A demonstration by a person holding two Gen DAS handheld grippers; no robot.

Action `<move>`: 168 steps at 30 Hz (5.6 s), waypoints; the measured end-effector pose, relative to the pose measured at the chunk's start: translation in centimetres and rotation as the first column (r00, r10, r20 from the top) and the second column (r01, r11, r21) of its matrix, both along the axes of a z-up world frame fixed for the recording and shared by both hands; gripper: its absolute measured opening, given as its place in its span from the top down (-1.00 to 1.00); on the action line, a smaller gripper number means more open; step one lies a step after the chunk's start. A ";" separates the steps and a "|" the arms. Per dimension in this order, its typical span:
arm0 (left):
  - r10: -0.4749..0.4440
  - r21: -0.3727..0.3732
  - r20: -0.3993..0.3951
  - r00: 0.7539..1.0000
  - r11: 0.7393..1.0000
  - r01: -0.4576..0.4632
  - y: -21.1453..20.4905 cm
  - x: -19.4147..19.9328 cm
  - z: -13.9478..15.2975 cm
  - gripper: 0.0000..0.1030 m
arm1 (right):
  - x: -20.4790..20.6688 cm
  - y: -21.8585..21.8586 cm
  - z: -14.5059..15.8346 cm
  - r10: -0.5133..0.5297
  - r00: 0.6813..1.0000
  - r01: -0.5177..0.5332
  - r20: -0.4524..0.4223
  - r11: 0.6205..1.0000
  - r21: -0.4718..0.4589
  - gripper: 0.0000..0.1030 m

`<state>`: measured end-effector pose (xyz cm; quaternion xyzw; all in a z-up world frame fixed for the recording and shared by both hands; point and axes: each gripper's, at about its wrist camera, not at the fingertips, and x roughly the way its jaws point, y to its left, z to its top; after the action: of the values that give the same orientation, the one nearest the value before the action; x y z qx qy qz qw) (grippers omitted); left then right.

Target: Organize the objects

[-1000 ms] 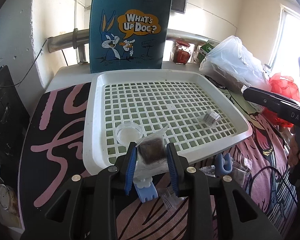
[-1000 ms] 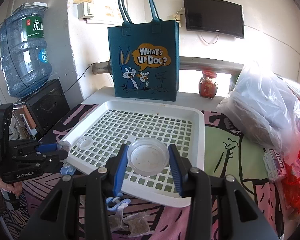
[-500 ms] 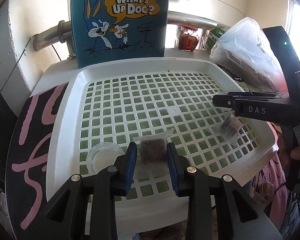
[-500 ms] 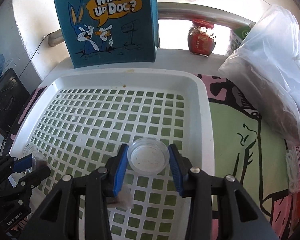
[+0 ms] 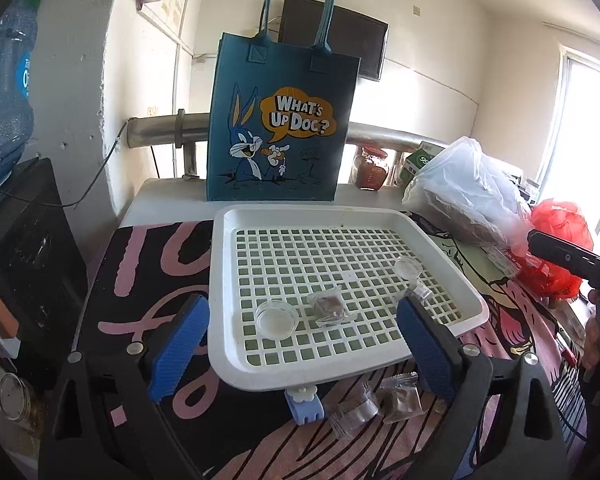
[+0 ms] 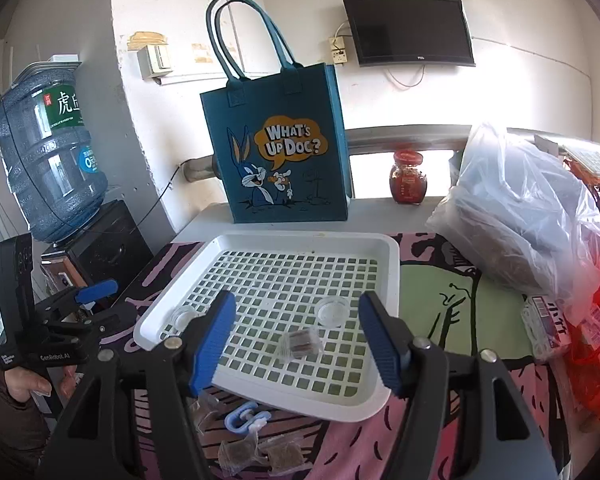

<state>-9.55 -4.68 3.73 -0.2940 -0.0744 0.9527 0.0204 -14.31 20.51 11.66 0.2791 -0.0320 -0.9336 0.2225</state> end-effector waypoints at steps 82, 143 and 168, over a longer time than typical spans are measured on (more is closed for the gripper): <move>-0.091 -0.112 -0.009 0.996 0.990 0.090 7.0 3.5 -4.5 0.64 | 6.6 -5.0 -7.9 0.128 0.992 -0.128 -0.002 0.988 0.086 0.47; -0.094 -0.112 -0.008 0.996 0.989 0.092 7.0 3.5 -4.5 0.64 | 6.8 -4.7 -7.8 0.126 0.992 -0.125 -0.008 0.989 0.078 0.47; -0.094 -0.112 -0.009 0.995 0.989 0.093 7.0 3.5 -4.4 0.64 | 6.8 -4.7 -7.8 0.127 0.992 -0.126 -0.007 0.989 0.077 0.47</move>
<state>-6.02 2.31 -0.71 -0.2912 -0.0072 0.9554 0.0492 -7.47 15.82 3.89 0.2831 0.0228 -0.9198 0.2706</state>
